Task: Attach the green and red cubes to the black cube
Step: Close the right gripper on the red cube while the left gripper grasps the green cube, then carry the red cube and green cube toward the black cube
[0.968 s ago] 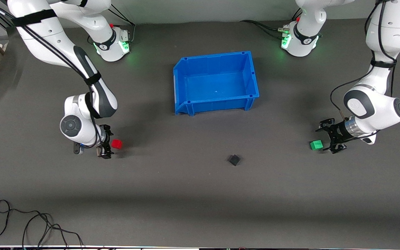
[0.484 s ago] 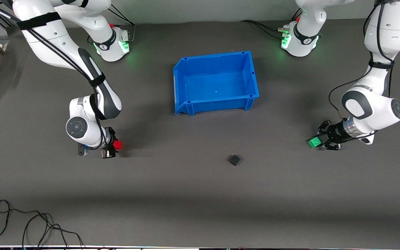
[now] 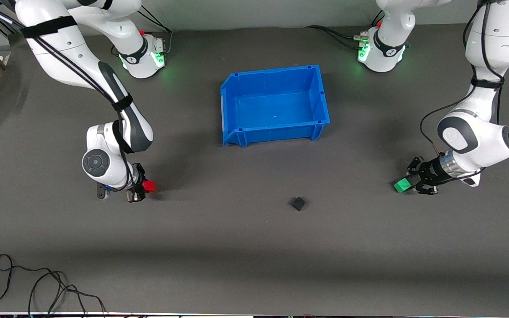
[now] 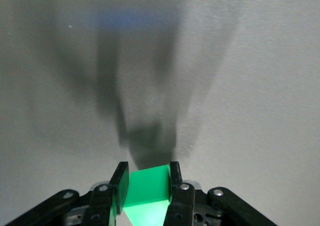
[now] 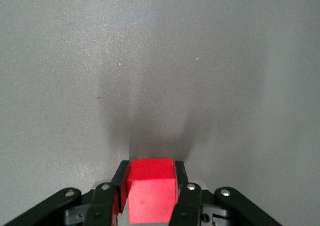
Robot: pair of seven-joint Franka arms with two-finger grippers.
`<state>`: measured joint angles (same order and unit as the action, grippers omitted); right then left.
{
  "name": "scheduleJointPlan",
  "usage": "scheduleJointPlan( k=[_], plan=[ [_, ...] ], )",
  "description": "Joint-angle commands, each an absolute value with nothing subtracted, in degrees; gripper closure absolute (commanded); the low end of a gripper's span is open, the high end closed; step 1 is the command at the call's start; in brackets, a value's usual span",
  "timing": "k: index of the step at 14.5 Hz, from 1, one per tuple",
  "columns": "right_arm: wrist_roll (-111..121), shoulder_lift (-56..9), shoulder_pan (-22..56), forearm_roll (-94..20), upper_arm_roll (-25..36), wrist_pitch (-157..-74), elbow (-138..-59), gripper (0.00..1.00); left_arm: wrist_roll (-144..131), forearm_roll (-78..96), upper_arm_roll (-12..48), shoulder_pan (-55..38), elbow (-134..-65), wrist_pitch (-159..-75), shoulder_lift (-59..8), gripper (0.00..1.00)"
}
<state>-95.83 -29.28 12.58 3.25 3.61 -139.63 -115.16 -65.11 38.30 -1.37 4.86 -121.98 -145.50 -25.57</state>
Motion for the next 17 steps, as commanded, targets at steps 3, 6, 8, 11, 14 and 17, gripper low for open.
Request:
scheduleJointPlan(
  k=[3,6,8,11,14,17],
  plan=[
    [-96.5,-29.0,13.79,3.61,1.95,-133.0,-108.22,0.8,-64.78,38.67,-1.58,4.13,-111.73,-132.22,-25.14,0.74],
    [-98.78,-29.35,19.13,3.6,0.0,-128.41,-101.01,0.8,-65.47,38.32,-1.32,-1.03,-104.96,-130.95,-28.81,0.74],
    [-101.59,-30.49,22.22,3.6,-0.18,-128.14,-96.18,0.8,-65.74,39.02,-1.23,-5.34,-100.04,-131.83,-32.85,0.74],
    [-103.69,-36.89,24.08,-0.41,-1.13,-128.06,-84.32,0.8,-65.74,38.41,-1.32,-10.0,-93.54,-132.1,-37.95,0.74],
    [-106.16,-45.32,26.17,-4.04,-3.33,-128.23,-73.77,0.81,-67.75,38.15,-1.32,-13.61,-92.11,-135.96,-40.51,0.74],
    [-116.86,-57.7,29.43,-3.87,-3.52,-128.67,-59.11,0.82,-67.33,37.53,-1.32,-16.43,-91.85,-138.41,-41.83,0.78]
  ],
)
